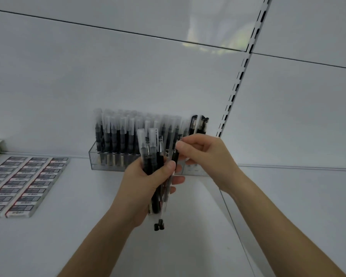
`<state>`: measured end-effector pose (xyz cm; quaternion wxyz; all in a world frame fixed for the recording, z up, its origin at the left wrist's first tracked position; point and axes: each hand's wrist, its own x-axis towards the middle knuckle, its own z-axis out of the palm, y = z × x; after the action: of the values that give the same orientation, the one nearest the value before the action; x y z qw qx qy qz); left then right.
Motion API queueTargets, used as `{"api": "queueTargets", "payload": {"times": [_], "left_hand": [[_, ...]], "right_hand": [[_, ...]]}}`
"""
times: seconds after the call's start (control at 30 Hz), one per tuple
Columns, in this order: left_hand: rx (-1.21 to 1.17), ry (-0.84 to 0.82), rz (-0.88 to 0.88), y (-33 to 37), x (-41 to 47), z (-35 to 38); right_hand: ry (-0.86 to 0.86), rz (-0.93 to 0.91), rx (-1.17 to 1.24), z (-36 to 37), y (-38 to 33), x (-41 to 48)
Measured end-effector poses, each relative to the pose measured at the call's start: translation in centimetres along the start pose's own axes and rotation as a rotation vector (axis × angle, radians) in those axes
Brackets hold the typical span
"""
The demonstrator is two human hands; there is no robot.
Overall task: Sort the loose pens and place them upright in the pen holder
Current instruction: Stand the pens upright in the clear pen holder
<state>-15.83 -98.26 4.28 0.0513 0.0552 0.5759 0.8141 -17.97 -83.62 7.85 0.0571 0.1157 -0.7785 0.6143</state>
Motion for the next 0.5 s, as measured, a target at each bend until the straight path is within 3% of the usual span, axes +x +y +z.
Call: {"api": "queueTargets", "payload": {"times": [0.1,0.27,0.4,0.5], "left_hand": [[0.015,-0.019,-0.016,-0.3,0.1,0.7],[0.004,0.071,-0.056,-0.3,0.6,0.1],[0.015,0.088,-0.067,0.0,0.6,0.2],[0.02,0.081,-0.06,0.0,0.6,0.3]], "right_hand": [[0.069,0.037,0.07,-1.0,0.2,0.1],[0.356,0.028,0.203,-5.4,0.1,1.7],[0.526,-0.105,0.002,-7.6,0.1,3.1],[0.54,-0.148,-0.147,-8.1,0.6,4.0]]}}
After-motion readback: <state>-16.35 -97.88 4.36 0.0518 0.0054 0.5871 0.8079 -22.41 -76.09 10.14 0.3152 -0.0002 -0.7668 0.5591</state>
